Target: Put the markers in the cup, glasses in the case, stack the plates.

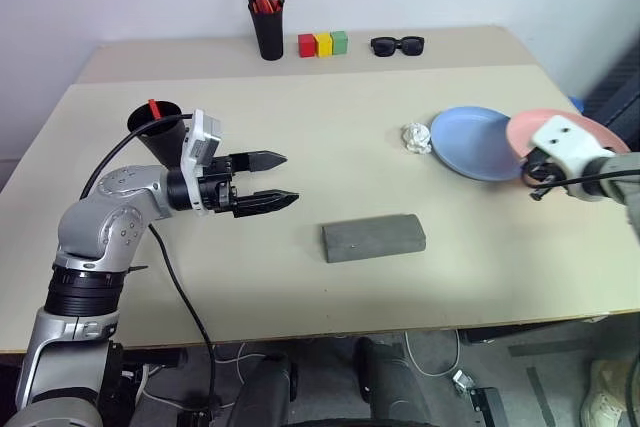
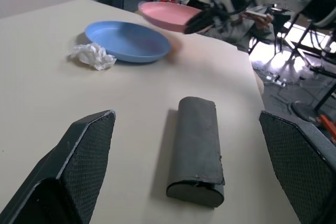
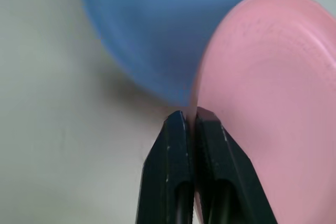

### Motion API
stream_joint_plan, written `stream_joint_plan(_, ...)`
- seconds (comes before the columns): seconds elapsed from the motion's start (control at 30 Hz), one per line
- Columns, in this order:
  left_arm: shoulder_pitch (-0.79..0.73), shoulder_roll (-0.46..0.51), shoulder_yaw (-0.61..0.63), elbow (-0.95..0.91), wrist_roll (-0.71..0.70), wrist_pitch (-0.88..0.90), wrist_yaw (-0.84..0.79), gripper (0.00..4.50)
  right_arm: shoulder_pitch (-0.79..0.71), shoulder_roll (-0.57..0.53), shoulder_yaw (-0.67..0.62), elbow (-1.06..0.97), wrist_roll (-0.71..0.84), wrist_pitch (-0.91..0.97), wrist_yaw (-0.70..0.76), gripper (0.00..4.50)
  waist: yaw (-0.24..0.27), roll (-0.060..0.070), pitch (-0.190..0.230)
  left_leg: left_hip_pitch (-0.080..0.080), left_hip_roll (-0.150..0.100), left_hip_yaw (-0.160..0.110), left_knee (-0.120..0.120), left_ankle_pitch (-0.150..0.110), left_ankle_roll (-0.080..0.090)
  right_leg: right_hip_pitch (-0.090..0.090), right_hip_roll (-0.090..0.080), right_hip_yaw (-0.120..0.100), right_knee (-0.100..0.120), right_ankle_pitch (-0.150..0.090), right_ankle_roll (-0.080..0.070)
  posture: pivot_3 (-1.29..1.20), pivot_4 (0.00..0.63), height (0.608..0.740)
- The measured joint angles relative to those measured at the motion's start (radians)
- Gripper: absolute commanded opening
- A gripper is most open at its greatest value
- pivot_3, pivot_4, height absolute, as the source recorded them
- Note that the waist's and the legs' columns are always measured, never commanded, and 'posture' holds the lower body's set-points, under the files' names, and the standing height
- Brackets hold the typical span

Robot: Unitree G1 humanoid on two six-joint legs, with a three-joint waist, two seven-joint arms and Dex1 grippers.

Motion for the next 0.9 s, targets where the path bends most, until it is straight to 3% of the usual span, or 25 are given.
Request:
stream_joint_plan(0.2, 0.009, 0.004, 0.017, -0.038, -0.012, 0.025, 0.028, 4.5, -0.133, 0.203, 0.04, 0.234, -0.055, -0.208, -0.063, 0.05, -0.002, 0.0, 0.0, 0.0, 0.0, 0.0, -0.003, 0.0, -0.001, -0.001, 0.0, 0.0, -0.001, 0.0, 0.0, 0.0, 0.15, 0.74)
stream_joint_plan(0.33, 0.036, 0.012, 0.029, -0.048, -0.02, 0.035, 0.041, 4.5, -0.171, 0.262, 0.025, 0.323, -0.046, -0.243, -0.058, 1.45, 0.001, 0.0, 0.0, -0.001, 0.0, 0.0, -0.003, 0.0, -0.001, -0.002, 0.0, 0.0, -0.001, 0.0, 0.0, 0.0, 0.15, 0.74)
stream_joint_plan(0.5, 0.051, 0.012, 0.042, -0.073, -0.032, 0.05, 0.055, 4.5, -0.193, 0.278, -0.014, 0.328, -0.028, -0.239, -0.038, 4.1, 0.0, 0.0, 0.0, 0.0, 0.0, 0.0, -0.004, 0.0, -0.001, -0.002, 0.0, 0.0, -0.001, 0.0, 0.0, 0.0, 0.15, 0.74)
stream_joint_plan(0.53, 0.051, 0.012, 0.048, -0.079, -0.035, 0.05, 0.058, 4.5, -0.193, 0.287, -0.031, 0.328, -0.017, -0.238, -0.035, 4.44, -0.001, 0.0, 0.0, 0.0, 0.0, 0.0, -0.004, 0.0, -0.001, -0.002, 0.0, 0.0, 0.0, 0.0, -0.001, 0.0, 0.15, 0.74)
stream_joint_plan(0.9, 0.047, 0.011, 0.047, -0.083, -0.041, 0.053, 0.067, 4.5, -0.309, 0.456, -0.169, 0.325, 0.12, -0.231, -0.066, 4.44, -0.024, 0.0, 0.0, 0.001, 0.0, 0.0, -0.006, 0.001, -0.001, -0.002, 0.0, 0.0, 0.0, 0.001, -0.001, 0.0, 0.15, 0.74)
